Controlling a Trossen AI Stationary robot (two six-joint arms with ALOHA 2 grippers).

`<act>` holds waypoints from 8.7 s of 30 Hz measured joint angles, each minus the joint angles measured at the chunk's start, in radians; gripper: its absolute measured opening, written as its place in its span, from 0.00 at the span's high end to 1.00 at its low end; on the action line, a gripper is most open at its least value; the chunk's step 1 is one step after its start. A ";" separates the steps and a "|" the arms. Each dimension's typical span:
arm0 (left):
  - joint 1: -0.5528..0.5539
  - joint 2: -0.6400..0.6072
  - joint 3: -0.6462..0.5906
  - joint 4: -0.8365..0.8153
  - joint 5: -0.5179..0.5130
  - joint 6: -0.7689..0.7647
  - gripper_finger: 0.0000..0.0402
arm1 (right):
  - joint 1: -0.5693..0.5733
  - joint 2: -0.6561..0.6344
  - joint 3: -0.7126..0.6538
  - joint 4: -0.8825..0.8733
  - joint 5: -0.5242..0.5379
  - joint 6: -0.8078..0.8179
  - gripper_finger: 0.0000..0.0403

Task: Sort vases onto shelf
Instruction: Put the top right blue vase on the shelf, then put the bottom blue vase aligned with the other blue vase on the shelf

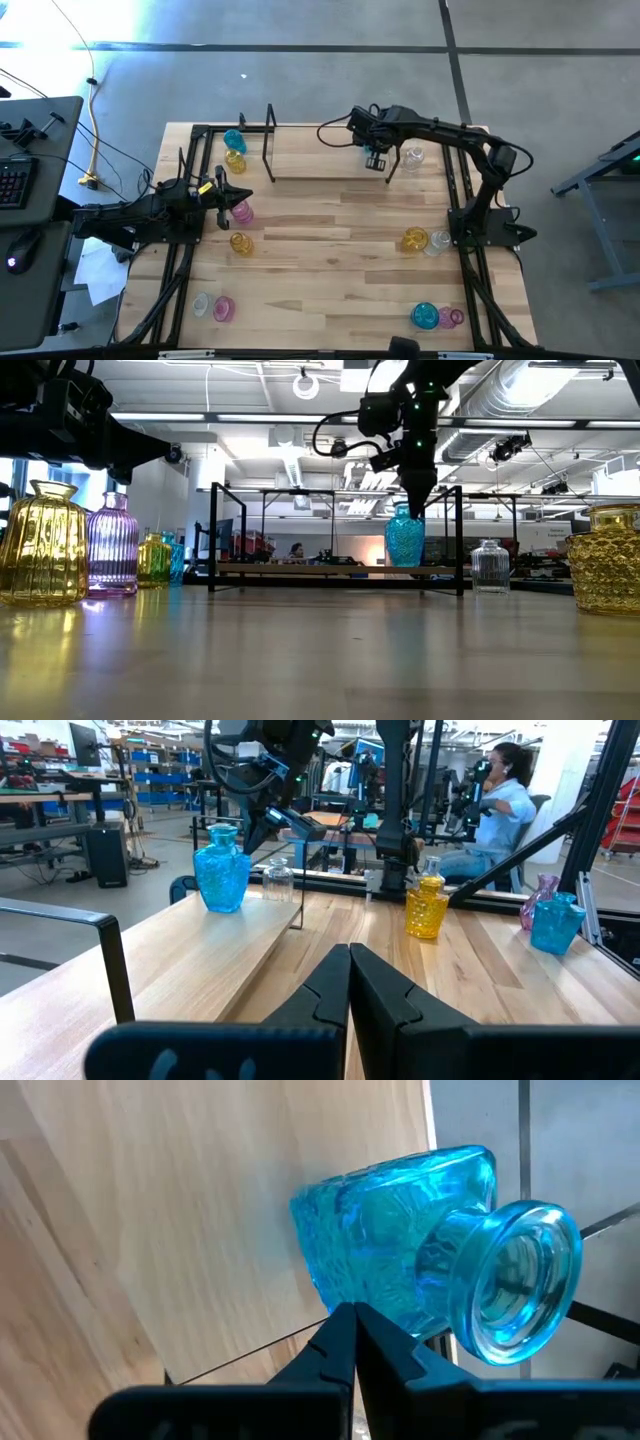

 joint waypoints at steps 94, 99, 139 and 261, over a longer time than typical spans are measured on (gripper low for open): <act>0.000 0.000 0.000 -0.003 0.000 -0.002 1.00 | -0.043 0.013 0.002 0.009 0.036 -0.044 1.00; 0.000 0.000 0.000 -0.003 0.000 -0.002 1.00 | -0.041 0.013 0.002 0.007 0.034 -0.044 1.00; 0.000 0.000 0.000 -0.003 0.000 -0.003 1.00 | -0.157 -0.060 0.002 0.106 -0.090 0.034 1.00; 0.000 0.015 0.000 0.041 0.070 -0.015 1.00 | 1.413 -0.175 -0.117 -0.111 -0.377 1.910 0.50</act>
